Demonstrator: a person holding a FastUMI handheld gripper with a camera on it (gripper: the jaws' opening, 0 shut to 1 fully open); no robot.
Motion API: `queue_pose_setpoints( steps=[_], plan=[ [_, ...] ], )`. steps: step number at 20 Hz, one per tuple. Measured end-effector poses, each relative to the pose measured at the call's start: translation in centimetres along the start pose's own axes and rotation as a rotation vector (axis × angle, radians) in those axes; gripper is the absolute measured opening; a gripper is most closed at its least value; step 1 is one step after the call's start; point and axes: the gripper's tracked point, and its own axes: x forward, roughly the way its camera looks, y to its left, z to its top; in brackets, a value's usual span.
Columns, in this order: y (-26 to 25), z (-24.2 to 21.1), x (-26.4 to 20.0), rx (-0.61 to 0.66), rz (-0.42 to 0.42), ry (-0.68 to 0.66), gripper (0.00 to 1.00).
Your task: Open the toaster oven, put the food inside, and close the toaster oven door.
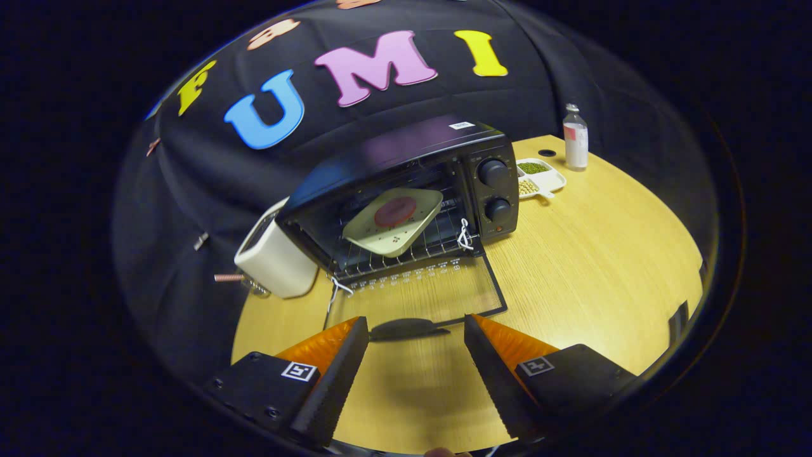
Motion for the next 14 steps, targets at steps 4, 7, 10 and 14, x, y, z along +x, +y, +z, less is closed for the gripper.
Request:
queue_pose_setpoints(
  steps=[4,7,10,14],
  plan=[
    [-0.4,-4.0,1.3,-0.164,-0.067,0.074,0.99],
    [-1.0,-5.9,3.1,-0.218,-0.123,0.127,1.0],
    [-1.5,-7.0,5.2,-0.271,-0.17,0.154,1.0],
    [-2.1,-6.9,7.6,-0.305,-0.204,0.134,1.0]
  ],
)
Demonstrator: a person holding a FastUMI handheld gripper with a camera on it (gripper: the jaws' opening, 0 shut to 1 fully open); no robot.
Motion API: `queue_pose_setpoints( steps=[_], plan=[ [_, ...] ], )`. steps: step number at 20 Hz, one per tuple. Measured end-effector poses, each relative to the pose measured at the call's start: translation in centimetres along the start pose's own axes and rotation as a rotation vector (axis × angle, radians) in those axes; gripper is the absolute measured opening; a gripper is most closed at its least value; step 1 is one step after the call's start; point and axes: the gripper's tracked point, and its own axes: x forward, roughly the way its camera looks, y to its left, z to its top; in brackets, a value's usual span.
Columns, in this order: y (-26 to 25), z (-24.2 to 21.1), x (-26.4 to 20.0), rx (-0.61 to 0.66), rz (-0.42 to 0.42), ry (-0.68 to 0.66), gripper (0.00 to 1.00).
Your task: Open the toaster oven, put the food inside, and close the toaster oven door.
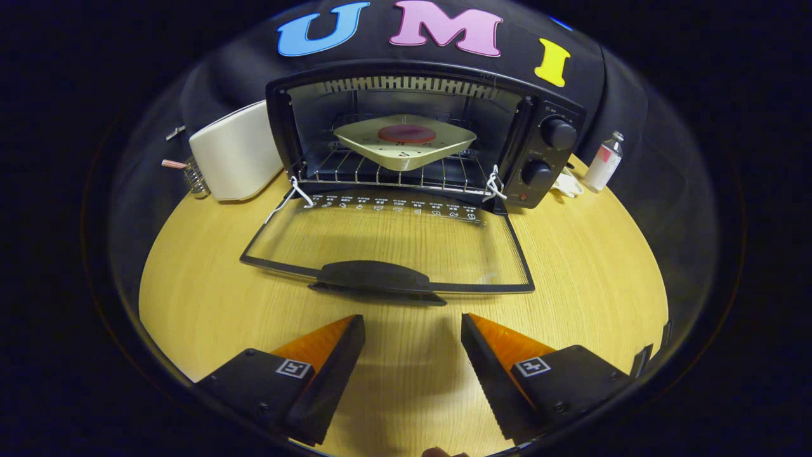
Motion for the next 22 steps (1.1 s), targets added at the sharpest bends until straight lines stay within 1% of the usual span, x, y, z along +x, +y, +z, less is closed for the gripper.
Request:
queue_pose_setpoints(
  steps=[3,5,6,10,13,17,20,22],
  plan=[
    [0.2,0.8,1.3,-0.005,-0.007,-0.006,1.0],
    [0.7,1.0,1.1,-0.019,0.003,-0.007,1.0],
    [0.7,1.2,1.1,-0.036,0.006,-0.021,0.97],
    [1.1,2.6,-1.2,-0.03,0.047,-0.08,0.97],
    [0.9,4.2,-3.3,-0.056,0.07,-0.135,0.97],
    [0.4,8.2,-5.7,-0.075,0.086,-0.228,0.97],
    [0.3,11.5,-7.6,-0.051,0.088,-0.295,1.0],
    [0.2,13.6,-9.5,-0.035,0.096,-0.364,1.0]
  ],
)
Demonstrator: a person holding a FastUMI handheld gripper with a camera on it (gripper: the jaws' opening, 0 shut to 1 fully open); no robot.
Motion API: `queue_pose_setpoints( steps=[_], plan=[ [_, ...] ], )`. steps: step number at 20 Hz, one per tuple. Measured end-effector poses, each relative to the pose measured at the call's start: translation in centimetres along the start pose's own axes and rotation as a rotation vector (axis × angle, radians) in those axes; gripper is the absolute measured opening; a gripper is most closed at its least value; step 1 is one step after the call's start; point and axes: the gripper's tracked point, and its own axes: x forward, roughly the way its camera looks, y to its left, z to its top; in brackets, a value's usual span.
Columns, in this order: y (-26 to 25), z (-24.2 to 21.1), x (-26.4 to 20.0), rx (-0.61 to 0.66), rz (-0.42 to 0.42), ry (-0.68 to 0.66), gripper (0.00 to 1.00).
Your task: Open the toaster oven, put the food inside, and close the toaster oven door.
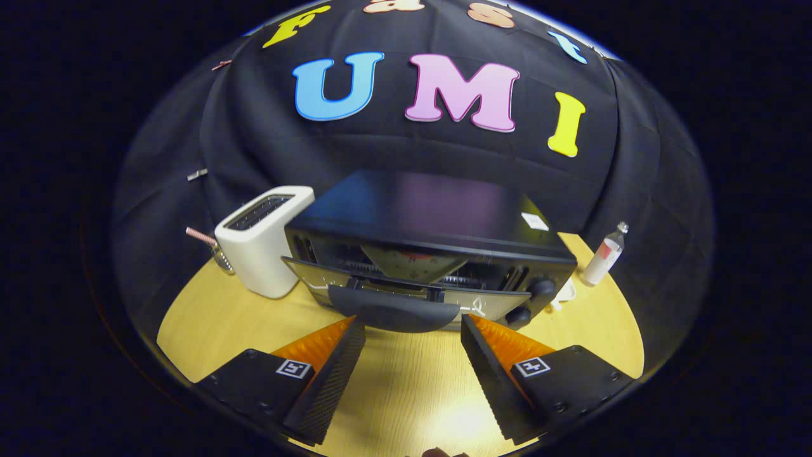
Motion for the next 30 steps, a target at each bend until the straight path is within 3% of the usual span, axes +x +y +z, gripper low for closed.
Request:
queue_pose_setpoints(
  steps=[5,10,17,20,26,30],
  plan=[
    [-0.8,6.7,-4.8,0.058,0.007,-0.175,0.99],
    [-7.0,10.6,-10.2,0.102,-0.059,-0.318,0.99],
    [-14.7,10.2,-19.2,0.137,-0.19,-0.423,0.99],
    [-17.1,8.3,-21.8,0.08,-0.262,-0.422,0.98],
    [-17.1,7.3,-22.4,0.086,-0.253,-0.398,0.98],
    [-17.8,9.3,-21.2,0.112,-0.238,-0.405,0.99]
  ],
)
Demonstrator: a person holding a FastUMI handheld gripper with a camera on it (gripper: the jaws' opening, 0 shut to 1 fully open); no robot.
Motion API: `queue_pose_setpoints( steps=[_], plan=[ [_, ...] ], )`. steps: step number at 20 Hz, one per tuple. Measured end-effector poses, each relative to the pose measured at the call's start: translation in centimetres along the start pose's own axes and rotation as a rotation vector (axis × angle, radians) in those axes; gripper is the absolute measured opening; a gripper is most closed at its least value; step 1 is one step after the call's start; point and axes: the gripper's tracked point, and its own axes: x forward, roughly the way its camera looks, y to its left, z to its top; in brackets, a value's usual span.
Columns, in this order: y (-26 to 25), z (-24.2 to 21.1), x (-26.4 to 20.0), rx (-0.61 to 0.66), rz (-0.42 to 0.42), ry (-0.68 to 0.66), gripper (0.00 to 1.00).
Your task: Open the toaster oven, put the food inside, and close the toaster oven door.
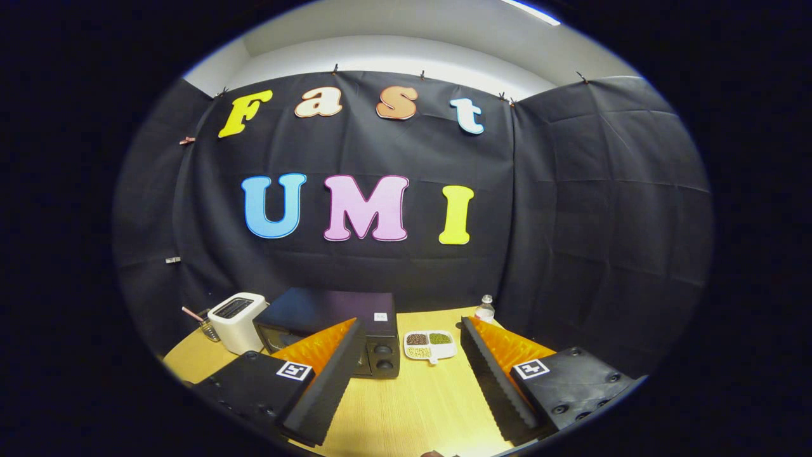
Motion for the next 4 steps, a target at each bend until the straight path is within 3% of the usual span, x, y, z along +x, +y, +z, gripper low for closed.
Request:
queue_pose_setpoints(
  steps=[4],
  plan=[
    [-0.34,0.69,0.72,0.008,0.006,-0.011,0.99]
  ],
)
